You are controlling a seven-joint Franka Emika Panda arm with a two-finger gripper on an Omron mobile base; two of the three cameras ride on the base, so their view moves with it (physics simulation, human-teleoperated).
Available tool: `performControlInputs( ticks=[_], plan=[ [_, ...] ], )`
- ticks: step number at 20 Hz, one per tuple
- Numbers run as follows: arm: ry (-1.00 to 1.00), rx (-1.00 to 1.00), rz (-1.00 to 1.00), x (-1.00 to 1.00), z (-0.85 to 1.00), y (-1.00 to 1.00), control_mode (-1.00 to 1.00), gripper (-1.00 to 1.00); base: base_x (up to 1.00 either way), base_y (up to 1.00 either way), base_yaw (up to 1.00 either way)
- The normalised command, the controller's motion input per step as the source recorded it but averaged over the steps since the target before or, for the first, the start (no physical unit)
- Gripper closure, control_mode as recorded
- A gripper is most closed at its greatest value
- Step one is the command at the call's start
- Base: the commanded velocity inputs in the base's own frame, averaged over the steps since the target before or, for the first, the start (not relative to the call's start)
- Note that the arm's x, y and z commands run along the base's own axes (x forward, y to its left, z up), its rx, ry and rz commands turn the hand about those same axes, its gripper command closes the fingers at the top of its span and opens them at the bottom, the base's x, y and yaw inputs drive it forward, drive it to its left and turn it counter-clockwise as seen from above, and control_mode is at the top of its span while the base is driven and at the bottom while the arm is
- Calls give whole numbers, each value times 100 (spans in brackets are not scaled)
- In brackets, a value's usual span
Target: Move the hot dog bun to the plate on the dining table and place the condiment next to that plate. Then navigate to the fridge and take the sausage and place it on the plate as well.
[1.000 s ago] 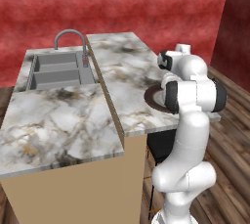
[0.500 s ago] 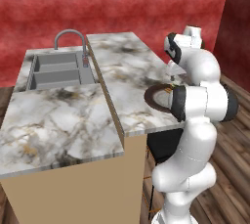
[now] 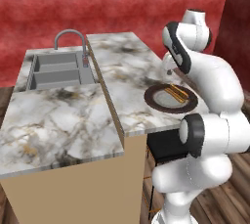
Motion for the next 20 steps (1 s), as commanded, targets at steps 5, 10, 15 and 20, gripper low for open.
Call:
performControlInputs(
  ticks=[5,10,15,20],
  plan=[
    [2,-4,0,-97,8,88,-100,-100,0,0,0],
    [8,0,0,-89,2,65,-100,-100,0,0,0],
    [5,0,0,-77,0,35,-100,-100,0,0,0],
    [10,0,0,-17,0,7,-100,-100,0,0,0]
  ],
)
